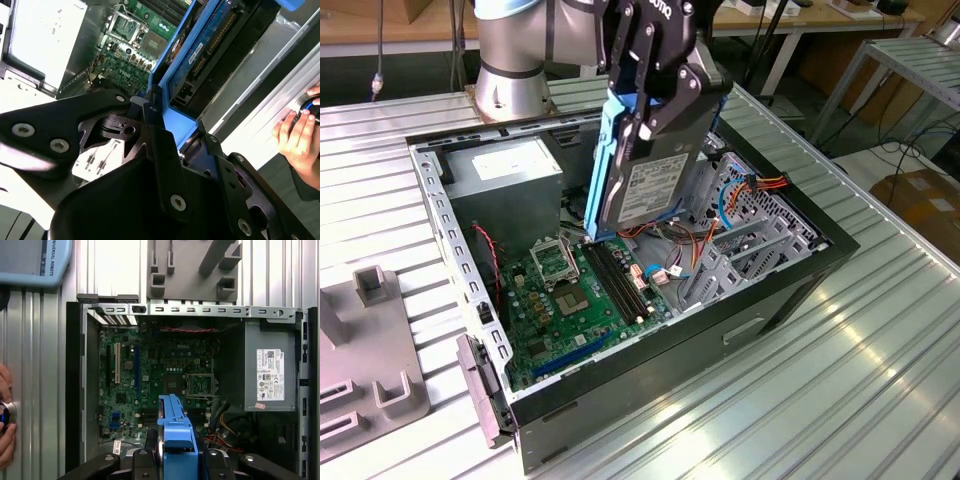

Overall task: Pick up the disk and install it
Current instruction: 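Insert the disk into the insertion slot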

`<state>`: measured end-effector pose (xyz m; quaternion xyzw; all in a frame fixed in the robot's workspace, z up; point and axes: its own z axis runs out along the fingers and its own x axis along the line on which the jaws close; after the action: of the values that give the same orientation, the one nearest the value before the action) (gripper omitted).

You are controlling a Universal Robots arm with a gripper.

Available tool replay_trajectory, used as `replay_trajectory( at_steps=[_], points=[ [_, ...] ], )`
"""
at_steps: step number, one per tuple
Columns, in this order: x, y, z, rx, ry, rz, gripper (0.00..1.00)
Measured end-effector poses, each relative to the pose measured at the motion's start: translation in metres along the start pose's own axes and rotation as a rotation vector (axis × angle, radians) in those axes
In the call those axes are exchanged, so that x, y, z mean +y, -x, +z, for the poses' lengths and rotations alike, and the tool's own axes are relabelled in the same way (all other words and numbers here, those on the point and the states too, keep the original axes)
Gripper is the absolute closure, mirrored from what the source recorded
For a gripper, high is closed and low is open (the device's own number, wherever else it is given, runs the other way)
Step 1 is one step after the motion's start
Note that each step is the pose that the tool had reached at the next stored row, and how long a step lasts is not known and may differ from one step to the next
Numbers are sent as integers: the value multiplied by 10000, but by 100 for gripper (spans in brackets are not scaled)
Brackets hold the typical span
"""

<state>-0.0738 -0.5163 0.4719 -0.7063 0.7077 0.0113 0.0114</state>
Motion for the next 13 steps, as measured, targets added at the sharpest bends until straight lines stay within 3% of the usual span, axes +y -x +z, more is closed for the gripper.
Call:
replay_trajectory(
  at_steps=[6, 9, 13],
  points=[
    [-198, -4, 0, 0, 1, 0, 63],
    [-236, -34, -1, 0, 0, 0, 63],
    [-251, -168, -3, -1, 0, 0, 63]
  ],
)
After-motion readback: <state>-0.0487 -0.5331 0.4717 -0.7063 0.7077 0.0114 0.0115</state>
